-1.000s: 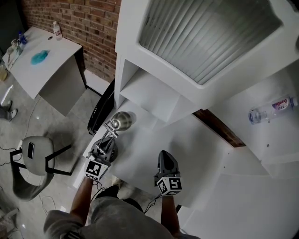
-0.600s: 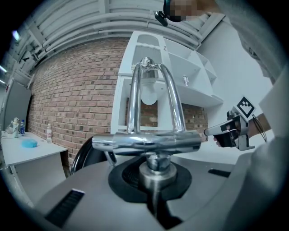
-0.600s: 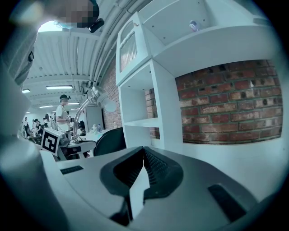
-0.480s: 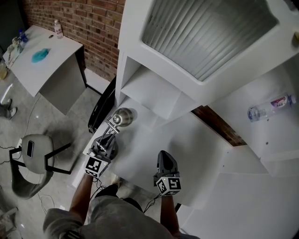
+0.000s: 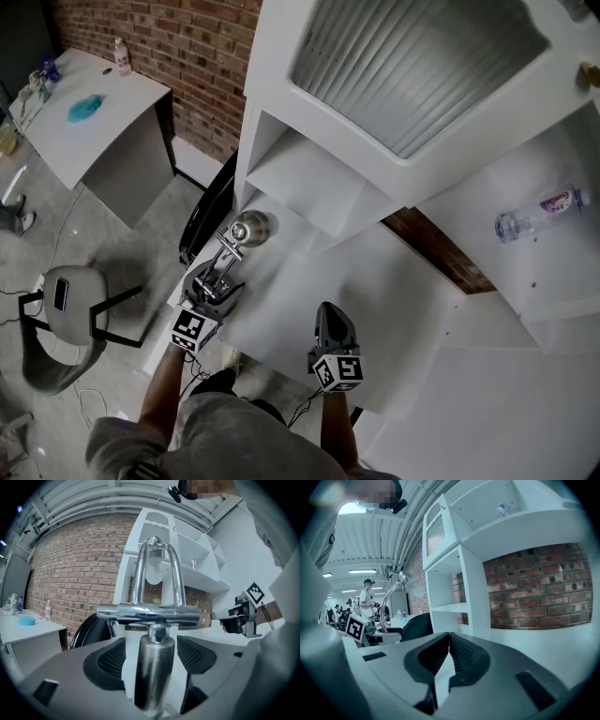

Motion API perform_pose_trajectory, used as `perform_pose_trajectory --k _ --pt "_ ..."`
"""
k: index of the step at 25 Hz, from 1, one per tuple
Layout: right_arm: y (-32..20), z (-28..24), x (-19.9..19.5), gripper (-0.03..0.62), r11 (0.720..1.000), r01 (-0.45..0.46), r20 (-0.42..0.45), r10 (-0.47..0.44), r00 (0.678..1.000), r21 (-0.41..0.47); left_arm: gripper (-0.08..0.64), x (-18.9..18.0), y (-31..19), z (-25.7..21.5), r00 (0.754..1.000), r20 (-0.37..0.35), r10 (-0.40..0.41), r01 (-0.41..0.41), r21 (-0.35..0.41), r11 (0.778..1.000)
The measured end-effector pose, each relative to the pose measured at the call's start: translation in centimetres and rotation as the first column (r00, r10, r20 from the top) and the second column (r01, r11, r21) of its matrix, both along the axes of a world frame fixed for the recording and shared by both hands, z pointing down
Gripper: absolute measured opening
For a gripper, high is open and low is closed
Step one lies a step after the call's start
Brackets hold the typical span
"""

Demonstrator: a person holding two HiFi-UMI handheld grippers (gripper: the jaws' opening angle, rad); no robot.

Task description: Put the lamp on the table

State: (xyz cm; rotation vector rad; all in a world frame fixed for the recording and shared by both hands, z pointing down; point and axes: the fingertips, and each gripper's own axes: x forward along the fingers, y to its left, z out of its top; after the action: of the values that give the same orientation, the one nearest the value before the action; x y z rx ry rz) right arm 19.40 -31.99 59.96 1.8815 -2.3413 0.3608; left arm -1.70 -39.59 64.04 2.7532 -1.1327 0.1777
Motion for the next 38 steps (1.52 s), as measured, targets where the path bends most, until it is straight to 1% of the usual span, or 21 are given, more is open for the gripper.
perform_pose_trajectory --k 4,9,13,23,26,29,35,38 --pt "0.6 -0.2 0.4 0.023 1.000 -0.007 0.003 0.007 1.000 0.001 0.330 -0.4 0.1 0.0 1.000 0.024 -0.018 0.018 0.003 1.000" --pt "1.5 -0.5 0.9 0.023 1.000 -0.010 0.007 0.010 1.000 0.008 0.328 -1.5 0.2 0.4 0.993 0.082 -0.083 0.084 -0.006 0.996" --pt "2.7 -0.6 1.1 0.023 1.000 -0.012 0.013 0.012 1.000 0.010 0.328 -2.2 1.1 0.1 0.991 0.083 -0.108 0.110 -0.010 0.994" --pt "5.7 -1.7 1.9 0.023 0.999 -0.014 0.018 0.014 1.000 0.037 0.325 -2.4 3.9 -0.8 0.981 0.126 -0.150 0.153 -0.014 0.988" --pt "6.8 -1.8 2.2 0.023 0.999 -0.016 0.014 0.016 1.000 0.039 0.307 -2.5 4.9 -1.3 0.979 0.116 -0.169 0.173 -0.024 0.985" --pt "7.8 -2.0 2.3 0.023 0.999 -0.018 0.017 0.017 1.000 0.045 0.304 -2.8 5.7 -1.7 0.975 0.117 -0.191 0.195 -0.027 0.980" --pt "9.9 -2.5 2.5 0.023 0.998 -0.014 0.019 0.013 1.000 0.059 0.279 -2.9 7.9 -3.2 0.970 0.132 -0.206 0.209 -0.005 0.978" --pt "10.9 -2.8 2.3 0.023 0.998 -0.007 0.016 0.006 1.000 0.064 0.225 -3.1 8.9 -3.7 0.965 0.145 -0.217 0.221 -0.007 0.975"
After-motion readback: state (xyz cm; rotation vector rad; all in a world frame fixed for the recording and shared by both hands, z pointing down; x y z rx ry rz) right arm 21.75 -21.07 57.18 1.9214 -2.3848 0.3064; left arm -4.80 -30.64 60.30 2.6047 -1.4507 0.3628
